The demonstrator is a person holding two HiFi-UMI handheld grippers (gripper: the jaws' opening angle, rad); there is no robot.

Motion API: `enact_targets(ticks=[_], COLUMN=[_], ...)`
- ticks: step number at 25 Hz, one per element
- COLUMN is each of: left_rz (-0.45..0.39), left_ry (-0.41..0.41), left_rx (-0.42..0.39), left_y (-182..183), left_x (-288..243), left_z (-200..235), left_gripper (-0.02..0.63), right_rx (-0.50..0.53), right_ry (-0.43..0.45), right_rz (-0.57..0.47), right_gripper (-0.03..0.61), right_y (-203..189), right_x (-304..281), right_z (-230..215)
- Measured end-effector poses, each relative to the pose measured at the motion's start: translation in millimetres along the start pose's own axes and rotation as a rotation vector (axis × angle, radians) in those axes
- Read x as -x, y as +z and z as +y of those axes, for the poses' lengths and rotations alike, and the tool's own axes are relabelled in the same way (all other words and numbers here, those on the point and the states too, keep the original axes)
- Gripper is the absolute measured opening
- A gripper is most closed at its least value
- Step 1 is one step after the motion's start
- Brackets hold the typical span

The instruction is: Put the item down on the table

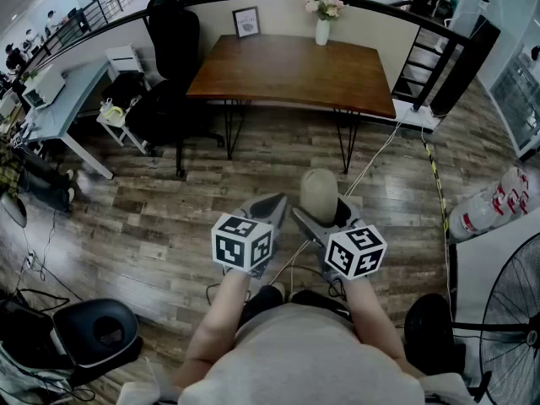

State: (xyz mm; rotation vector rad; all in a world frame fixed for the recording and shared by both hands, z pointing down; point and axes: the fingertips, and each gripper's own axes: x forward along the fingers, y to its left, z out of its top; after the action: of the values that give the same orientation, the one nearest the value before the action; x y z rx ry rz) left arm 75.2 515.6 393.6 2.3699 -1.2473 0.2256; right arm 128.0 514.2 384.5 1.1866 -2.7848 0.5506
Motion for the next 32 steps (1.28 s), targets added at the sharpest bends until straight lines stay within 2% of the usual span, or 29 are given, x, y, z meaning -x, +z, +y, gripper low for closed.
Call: enact_targets(ticks=[14, 23, 28, 32], left_rz=[0.020, 0.001, 0.021, 0.044], left_ry=[0.004, -0.080, -0.094, -0.078], left_rx=[-0.006, -0.084, -0.131, -0.126], left_y=[0, 4, 1, -3], left_x=[-2, 6, 9, 13], left_z=[19, 18, 20, 31], left_gripper=[0.012, 0.014, 0.014, 0.014], right_rx=[0.022, 0.015, -0.015, -0.034], right_ry=[-0.013, -0.011, -0.048, -0.053], right_rz=[0.021, 0.052, 0.062, 0.065], right_gripper=[0.422, 0.423, 0.423, 0.423], right_y=[-5, -8, -18, -26], right_x=[-15, -24, -26, -30], right_z=[0, 10, 7, 11])
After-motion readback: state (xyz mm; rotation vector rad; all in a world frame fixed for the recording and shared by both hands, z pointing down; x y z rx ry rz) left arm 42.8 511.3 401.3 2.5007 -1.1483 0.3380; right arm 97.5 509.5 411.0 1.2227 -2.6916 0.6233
